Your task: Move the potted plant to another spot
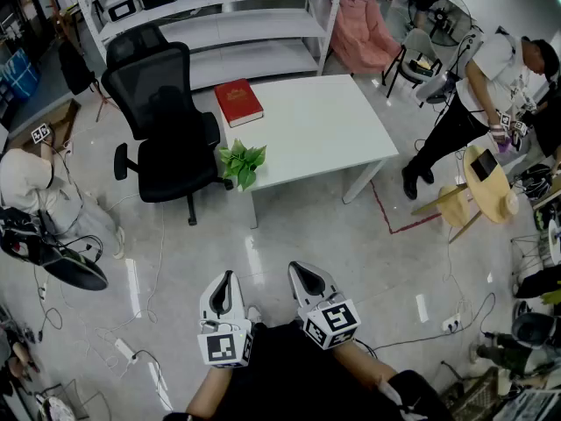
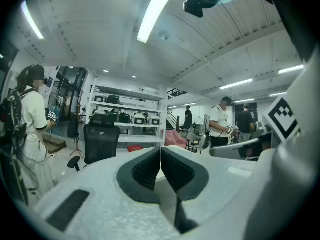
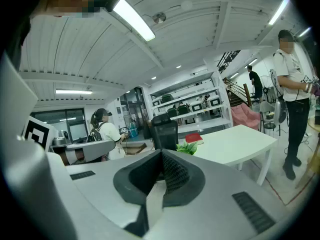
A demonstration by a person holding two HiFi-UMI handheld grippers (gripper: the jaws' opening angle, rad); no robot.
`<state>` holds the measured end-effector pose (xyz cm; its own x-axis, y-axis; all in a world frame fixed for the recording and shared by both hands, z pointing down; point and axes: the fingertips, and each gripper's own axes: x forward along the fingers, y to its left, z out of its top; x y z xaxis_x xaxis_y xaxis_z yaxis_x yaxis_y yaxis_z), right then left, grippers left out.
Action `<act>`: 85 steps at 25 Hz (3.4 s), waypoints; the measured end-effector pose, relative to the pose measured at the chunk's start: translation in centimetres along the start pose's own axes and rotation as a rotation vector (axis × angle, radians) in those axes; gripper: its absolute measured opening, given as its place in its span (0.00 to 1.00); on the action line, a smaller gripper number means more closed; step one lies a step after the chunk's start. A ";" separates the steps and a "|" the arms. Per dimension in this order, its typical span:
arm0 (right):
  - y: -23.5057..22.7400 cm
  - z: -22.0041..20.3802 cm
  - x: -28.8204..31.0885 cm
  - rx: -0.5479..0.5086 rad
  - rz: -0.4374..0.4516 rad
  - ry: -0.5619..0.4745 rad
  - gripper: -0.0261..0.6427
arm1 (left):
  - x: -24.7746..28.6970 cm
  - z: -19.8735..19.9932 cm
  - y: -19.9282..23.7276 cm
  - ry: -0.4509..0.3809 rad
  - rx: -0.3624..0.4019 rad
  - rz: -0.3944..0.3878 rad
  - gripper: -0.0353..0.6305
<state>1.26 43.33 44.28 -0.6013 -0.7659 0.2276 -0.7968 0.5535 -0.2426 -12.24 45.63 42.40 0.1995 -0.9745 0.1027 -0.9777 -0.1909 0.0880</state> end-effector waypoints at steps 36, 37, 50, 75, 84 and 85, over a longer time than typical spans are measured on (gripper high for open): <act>3.9 -1.4 6.4 0.023 -0.140 0.012 0.06 | 0.7 -0.8 8.3 0.013 -0.049 -0.122 0.08; 3.5 -1.5 6.9 0.026 -0.144 0.016 0.06 | 1.3 -0.9 8.5 0.015 -0.048 -0.121 0.08; -5.8 0.6 18.8 0.071 -0.106 0.073 0.06 | 14.4 0.3 11.3 0.049 -0.019 -0.042 0.08; -17.9 -4.7 34.4 0.183 -0.054 0.439 0.06 | 32.7 3.4 13.6 0.077 -0.028 0.003 0.08; -18.9 -8.0 38.3 0.306 -0.151 0.600 0.06 | 39.7 4.3 16.1 0.092 -0.033 -0.180 0.08; -18.9 -8.5 38.7 0.320 -0.159 0.623 0.09 | 40.3 4.3 16.4 0.096 -0.035 -0.196 0.08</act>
<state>-7.44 6.02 65.74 -0.4780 -0.4469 0.7562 -0.8783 0.2546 -0.4047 -20.57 2.73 43.72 0.3922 -0.9032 0.1742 -0.9171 -0.3693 0.1498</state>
